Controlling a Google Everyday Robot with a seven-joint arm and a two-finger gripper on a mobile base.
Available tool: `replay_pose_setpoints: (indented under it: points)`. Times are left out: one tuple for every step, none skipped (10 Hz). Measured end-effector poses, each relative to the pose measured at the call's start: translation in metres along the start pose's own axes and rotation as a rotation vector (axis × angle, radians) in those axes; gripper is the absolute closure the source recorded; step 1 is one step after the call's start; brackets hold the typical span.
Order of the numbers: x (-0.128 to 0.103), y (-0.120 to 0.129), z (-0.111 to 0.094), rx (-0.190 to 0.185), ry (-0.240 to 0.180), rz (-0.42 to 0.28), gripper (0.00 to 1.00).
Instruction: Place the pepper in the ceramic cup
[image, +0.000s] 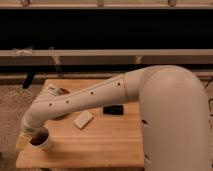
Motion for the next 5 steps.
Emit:
replay_pose_setpoints:
  points:
    - [0.004,-0.003,-0.006,0.019,0.001,0.008,0.2]
    - [0.009,-0.007,-0.013,0.048,0.01,0.01,0.2]
    - [0.012,-0.012,-0.02,0.073,0.017,0.012,0.2]
    - [0.012,-0.012,-0.02,0.075,0.018,0.01,0.2]
    - [0.011,-0.011,-0.019,0.073,0.018,0.008,0.2]
